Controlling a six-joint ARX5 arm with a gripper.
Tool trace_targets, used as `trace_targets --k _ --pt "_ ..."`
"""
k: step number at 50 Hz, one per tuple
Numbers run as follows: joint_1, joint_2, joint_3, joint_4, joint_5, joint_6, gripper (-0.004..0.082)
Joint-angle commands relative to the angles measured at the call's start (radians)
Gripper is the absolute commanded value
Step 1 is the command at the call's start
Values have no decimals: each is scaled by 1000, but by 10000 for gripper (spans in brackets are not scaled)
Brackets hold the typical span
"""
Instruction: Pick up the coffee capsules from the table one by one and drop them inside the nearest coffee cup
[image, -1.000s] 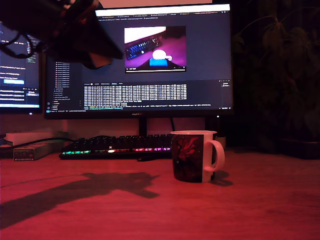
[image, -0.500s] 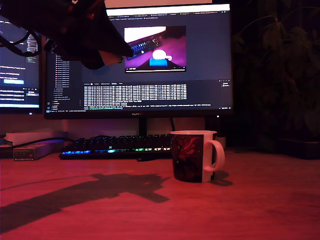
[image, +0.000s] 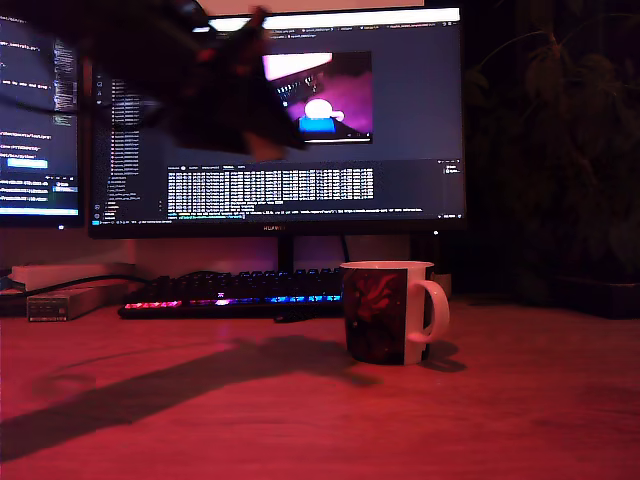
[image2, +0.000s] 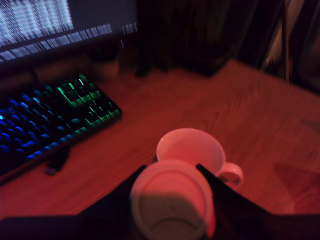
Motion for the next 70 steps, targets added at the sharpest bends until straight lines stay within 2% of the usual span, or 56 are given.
trace_targets --k 1,12,18,30,38,55,70 --pt "-10 41 33 -12 13 9 236" --pt "-14 127 151 -103 22 20 236" --pt "-16 161 193 -137 41 31 236" --pt "-40 238 270 -192 42 33 236" --pt "-63 304 341 -253 42 58 236" --pt "-92 457 518 -416 42 83 236" --pt "-101 516 559 -508 41 95 236"
